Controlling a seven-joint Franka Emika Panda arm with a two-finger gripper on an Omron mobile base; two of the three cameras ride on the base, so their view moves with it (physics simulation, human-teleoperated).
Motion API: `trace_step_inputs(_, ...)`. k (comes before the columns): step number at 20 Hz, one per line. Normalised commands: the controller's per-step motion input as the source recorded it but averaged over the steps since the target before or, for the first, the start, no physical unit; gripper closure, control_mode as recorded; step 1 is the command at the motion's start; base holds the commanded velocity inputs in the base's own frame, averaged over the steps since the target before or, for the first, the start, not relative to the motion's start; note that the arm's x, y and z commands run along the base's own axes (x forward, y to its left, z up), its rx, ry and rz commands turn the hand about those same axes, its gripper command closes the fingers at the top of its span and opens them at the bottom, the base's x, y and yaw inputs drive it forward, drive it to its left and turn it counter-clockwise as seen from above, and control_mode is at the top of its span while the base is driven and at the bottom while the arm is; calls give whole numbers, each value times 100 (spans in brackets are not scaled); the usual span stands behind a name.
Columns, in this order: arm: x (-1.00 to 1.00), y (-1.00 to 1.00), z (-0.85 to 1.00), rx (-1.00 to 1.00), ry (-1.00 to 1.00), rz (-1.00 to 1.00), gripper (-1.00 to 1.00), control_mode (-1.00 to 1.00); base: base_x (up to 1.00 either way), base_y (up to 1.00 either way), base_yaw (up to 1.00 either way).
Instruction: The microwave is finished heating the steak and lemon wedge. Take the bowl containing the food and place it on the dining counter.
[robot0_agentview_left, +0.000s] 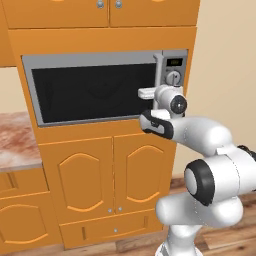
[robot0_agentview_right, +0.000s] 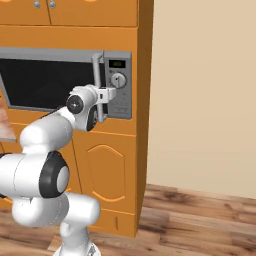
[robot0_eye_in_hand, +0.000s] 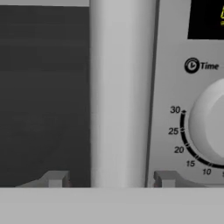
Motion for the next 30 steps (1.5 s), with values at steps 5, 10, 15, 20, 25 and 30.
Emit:
trace_step_inputs(5,-6,0,0,0,0,0,100,-100,0,0,0)
trace_step_inputs(10,-74,1,18,0,-12,0,100,-100,0,0,0)
trace_step_inputs(15,-100,21,50,0,-16,0,100,-100,0,0,0)
trace_step_inputs(20,-100,50,63,0,-12,-2,100,-100,0,0,0)
trace_step_inputs(25,-100,77,75,0,-7,-5,100,-100,0,0,0)
trace_step_inputs(30,-100,89,93,0,0,-4,100,-100,0,0,0)
